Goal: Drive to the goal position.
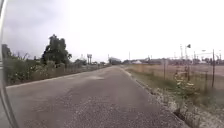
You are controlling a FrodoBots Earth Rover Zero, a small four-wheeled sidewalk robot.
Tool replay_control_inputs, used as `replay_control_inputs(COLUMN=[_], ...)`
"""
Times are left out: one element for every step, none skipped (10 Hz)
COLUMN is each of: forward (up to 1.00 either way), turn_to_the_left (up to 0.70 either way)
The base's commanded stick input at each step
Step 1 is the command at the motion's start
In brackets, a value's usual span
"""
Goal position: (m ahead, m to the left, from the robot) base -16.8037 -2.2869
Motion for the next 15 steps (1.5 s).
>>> replay_control_inputs(forward=[0.08, 0.08, 0.08, 0.08, 0.07, 0.08, 0.08, 0.09, 0.09, 0.08, 0.07, 0.08, 0.07, 0.08, 0.08], turn_to_the_left=[0.00, 0.00, 0.00, 0.00, 0.00, 0.00, 0.00, 0.00, 0.00, 0.00, 0.00, 0.00, 0.00, 0.00, 0.00])
